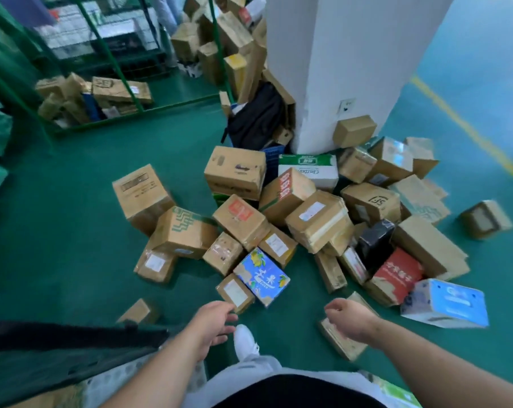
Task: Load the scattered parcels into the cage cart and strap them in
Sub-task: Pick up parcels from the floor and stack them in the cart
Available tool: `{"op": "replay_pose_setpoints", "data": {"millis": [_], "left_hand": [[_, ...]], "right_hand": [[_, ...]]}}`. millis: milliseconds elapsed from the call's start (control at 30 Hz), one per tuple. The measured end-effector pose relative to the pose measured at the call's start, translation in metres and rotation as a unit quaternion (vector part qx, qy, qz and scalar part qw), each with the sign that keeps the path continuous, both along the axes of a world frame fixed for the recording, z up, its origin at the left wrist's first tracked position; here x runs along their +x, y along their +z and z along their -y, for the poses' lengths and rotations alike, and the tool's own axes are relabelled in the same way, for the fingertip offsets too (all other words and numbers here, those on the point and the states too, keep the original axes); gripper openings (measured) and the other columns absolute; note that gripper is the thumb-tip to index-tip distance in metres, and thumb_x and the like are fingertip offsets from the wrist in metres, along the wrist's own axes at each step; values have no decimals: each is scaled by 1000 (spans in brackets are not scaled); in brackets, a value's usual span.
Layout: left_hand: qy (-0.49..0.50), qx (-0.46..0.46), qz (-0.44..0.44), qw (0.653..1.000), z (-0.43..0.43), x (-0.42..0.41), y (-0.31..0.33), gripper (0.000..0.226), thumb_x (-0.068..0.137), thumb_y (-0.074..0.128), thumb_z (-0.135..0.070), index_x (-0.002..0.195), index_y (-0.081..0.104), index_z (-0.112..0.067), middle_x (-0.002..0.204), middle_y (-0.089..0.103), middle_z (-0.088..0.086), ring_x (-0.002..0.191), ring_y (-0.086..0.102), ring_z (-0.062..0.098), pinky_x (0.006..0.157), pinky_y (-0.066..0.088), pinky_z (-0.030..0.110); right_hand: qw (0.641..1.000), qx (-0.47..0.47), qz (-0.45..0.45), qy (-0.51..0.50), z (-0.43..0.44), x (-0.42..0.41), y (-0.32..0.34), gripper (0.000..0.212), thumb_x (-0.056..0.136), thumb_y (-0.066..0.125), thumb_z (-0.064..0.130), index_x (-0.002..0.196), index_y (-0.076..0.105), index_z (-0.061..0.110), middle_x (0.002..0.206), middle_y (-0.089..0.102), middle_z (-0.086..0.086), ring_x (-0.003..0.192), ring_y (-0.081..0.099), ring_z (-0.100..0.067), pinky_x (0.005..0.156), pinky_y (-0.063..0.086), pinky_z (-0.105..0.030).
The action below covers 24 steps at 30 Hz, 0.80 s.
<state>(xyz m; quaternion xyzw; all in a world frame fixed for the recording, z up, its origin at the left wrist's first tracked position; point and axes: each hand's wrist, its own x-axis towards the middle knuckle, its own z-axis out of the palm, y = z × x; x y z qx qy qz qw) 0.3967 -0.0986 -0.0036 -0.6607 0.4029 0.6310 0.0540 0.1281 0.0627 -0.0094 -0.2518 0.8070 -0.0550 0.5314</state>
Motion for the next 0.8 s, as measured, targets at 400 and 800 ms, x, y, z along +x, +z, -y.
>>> {"op": "replay_pose_setpoints", "data": {"millis": [400,800], "left_hand": [[-81,-1,13,997,150,-78,-22,21,103,53,-27,111,67,-13,109,72,8,87,65,23,69,48,31],[-60,69,101,991,230,-222,-98,23,101,59,-37,113,67,-19,113,72,8,89,66,21,69,48,30]], "right_hand": [[993,-5,-18,-115,64,-21,-2,26,99,48,35,119,65,34,119,66,10,106,61,-10,94,49,-32],[987,63,33,-142,199,-202,-121,22,97,47,29,107,67,25,99,71,0,87,65,-18,79,54,-31]]}}
